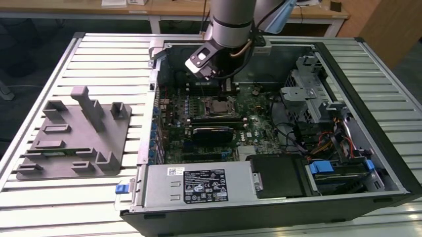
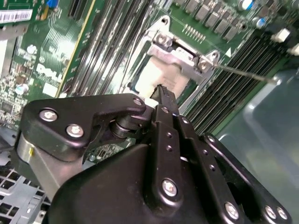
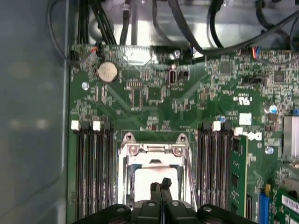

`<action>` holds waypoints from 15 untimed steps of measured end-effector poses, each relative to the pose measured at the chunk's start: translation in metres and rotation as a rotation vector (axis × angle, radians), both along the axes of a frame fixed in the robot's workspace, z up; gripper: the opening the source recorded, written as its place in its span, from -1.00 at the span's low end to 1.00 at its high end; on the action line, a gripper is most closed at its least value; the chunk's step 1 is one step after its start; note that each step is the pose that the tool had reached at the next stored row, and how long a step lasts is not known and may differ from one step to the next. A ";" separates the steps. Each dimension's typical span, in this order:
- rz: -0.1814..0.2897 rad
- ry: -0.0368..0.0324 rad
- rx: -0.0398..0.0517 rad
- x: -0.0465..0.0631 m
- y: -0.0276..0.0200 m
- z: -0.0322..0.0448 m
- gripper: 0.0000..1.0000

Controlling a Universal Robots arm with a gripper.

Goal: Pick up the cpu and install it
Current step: 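Close the cpu cover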

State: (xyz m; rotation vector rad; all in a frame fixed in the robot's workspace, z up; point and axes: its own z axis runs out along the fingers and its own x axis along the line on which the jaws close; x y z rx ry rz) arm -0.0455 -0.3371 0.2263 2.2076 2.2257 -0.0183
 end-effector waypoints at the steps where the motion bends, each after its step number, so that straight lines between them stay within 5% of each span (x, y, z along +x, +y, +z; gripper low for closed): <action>1: 0.000 -0.0002 0.0000 -0.002 0.0000 -0.0003 -0.79; 9: 0.011 -0.0003 0.0000 -0.003 0.0000 -0.0005 -0.79; 15: 0.107 -0.0003 0.0000 -0.003 0.0000 -0.0008 -0.79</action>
